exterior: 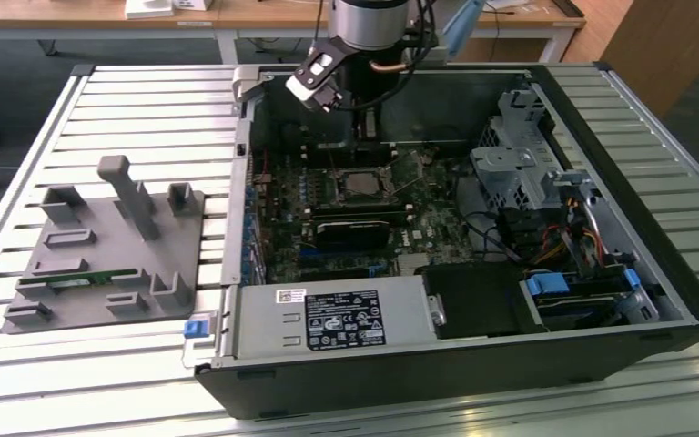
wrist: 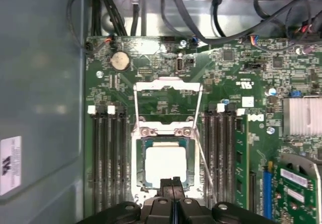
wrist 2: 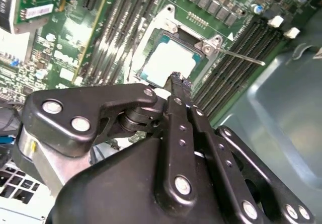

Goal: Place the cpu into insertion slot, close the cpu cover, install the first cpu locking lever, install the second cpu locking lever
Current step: 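Close the cpu cover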

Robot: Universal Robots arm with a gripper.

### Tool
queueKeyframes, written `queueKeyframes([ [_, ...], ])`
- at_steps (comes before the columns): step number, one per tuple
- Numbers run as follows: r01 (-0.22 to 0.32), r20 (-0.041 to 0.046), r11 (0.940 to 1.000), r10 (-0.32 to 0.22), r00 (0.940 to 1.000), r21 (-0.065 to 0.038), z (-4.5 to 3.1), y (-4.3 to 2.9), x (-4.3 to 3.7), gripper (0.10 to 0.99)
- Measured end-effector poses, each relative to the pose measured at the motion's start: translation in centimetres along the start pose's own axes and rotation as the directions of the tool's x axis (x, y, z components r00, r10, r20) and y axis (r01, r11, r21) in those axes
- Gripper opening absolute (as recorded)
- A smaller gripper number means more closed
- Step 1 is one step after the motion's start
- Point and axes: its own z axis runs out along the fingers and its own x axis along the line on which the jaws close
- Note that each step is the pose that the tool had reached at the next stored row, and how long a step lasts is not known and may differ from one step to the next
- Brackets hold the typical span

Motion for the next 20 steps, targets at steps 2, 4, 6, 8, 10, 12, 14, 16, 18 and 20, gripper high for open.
queueKeyframes([
  [2,0.000,0.0001,1.0000,0.000,1.0000,0.000,0.00,0.01,-0.33,0.106],
  [4,0.000,0.0001,1.0000,0.000,1.0000,0.000,0.01,0.01,-0.48,0.106],
  [6,0.000,0.0000,1.0000,0.000,1.0000,0.000,0.01,0.04,-0.49,0.106],
  [8,0.000,0.0002,1.0000,0.000,1.0000,0.000,0.01,0.22,-0.49,0.106],
  [10,0.000,0.0002,1.0000,0.000,1.0000,0.000,0.02,0.46,-0.48,0.106],
  [12,0.000,0.0001,1.0000,0.000,1.0000,0.000,0.02,0.66,-0.48,0.106],
  [14,0.000,0.0001,1.0000,0.000,1.0000,0.000,0.03,0.88,-0.47,0.106],
  [16,0.000,0.0002,1.0000,0.000,1.0000,0.000,0.03,1.06,-0.46,0.106],
  [18,0.000,0.0002,1.0000,0.000,1.0000,0.000,0.04,1.22,-0.46,0.106],
  [20,0.000,0.0001,1.0000,0.000,1.0000,0.000,0.04,1.40,-0.45,0.106],
])
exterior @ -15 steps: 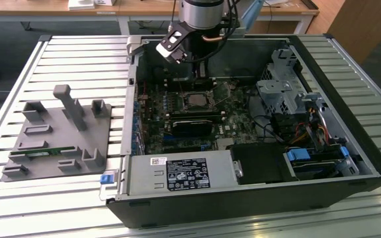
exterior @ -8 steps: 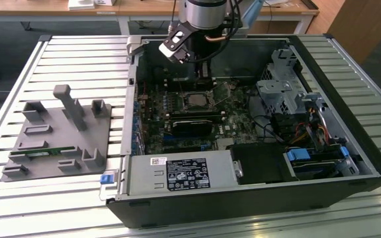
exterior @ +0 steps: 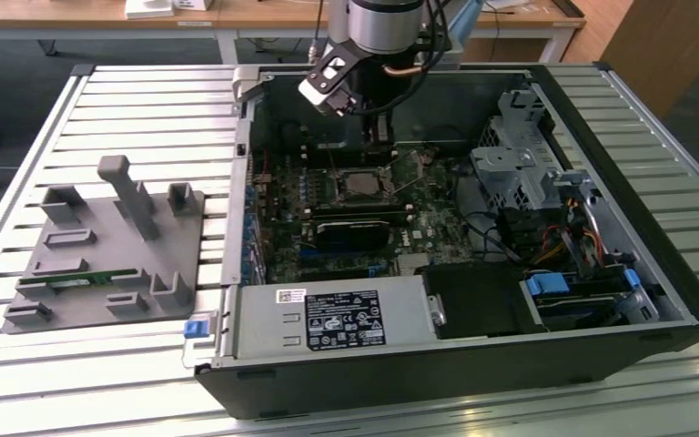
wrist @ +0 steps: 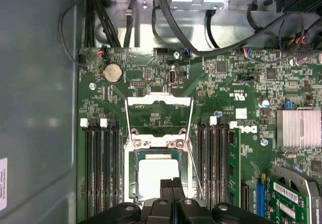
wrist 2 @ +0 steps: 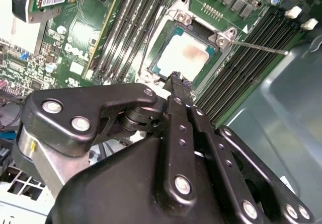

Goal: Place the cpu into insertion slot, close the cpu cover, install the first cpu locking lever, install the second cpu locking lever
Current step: 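Close the cpu cover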

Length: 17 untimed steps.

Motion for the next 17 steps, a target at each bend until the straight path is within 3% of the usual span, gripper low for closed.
queueKeyframes([
  [17,0.000,-0.0001,1.0000,0.000,1.0000,0.000,0.04,1.41,0.04,0.106],
])
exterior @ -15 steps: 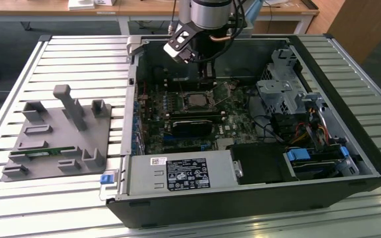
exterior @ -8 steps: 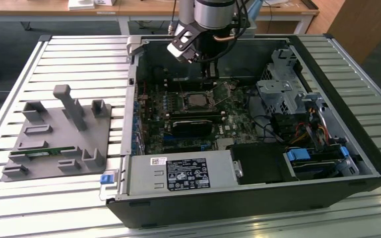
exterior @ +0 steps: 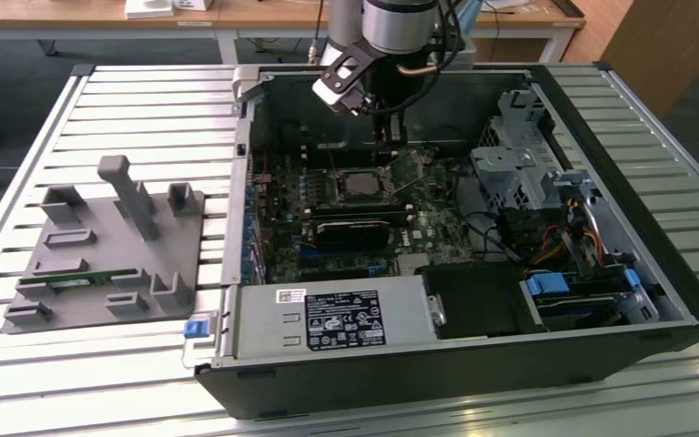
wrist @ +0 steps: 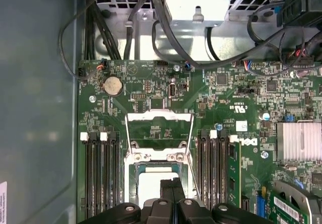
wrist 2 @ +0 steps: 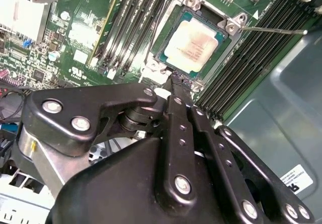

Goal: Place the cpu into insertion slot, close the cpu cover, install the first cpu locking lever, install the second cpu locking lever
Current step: 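Close the cpu cover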

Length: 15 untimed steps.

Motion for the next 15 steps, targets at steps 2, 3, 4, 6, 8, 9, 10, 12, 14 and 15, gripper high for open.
queueKeyframes([
  [2,0.000,0.0001,1.0000,0.000,1.0000,0.000,0.00,0.19,0.01,0.106],
  [3,0.000,0.0001,1.0000,0.000,1.0000,0.000,0.01,0.28,0.01,0.106],
  [4,0.000,0.0001,1.0000,0.000,1.0000,0.000,0.01,0.35,0.01,0.106],
  [6,0.000,0.0001,1.0000,0.000,1.0000,0.000,0.01,0.53,0.02,0.106],
  [8,0.000,0.0001,1.0000,0.000,1.0000,0.000,0.02,0.66,0.02,0.106],
  [9,0.000,0.0001,1.0000,0.000,1.0000,0.000,0.02,0.72,0.02,0.106],
  [10,0.000,0.0001,1.0000,0.000,1.0000,0.000,0.02,0.78,0.02,0.106],
  [12,0.000,0.0001,1.0000,0.000,1.0000,0.000,0.03,0.99,0.03,0.106],
  [14,0.000,0.0001,1.0000,0.000,1.0000,0.000,0.03,1.19,0.04,0.106],
  [15,0.000,0.0001,1.0000,0.000,1.0000,0.000,0.04,1.31,0.04,0.106],
])
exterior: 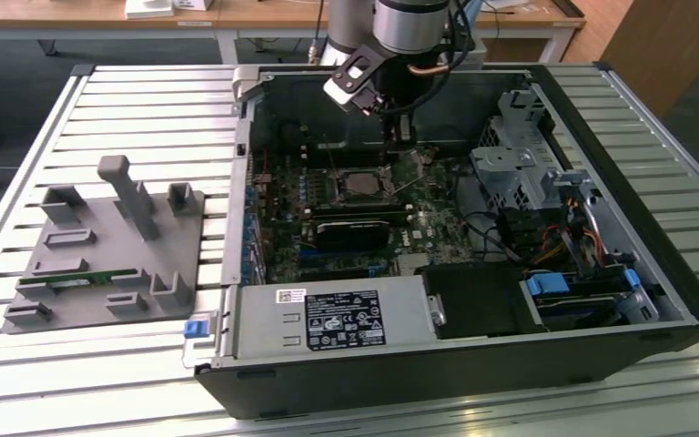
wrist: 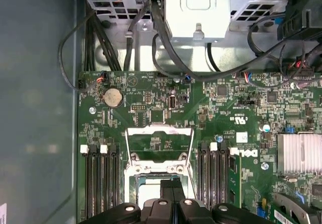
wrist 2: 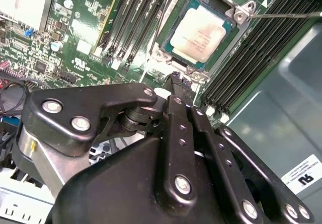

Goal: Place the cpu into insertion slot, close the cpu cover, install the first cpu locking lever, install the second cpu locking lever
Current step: 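Close the cpu cover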

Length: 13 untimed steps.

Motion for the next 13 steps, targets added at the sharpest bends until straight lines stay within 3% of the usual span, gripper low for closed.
queueKeyframes([
  [8,0.000,0.0000,1.0000,0.000,1.0000,0.000,-0.08,0.37,0.01,0.106],
  [13,0.000,-0.0001,1.0000,0.000,1.0000,0.000,-1.04,0.40,0.00,0.106],
])
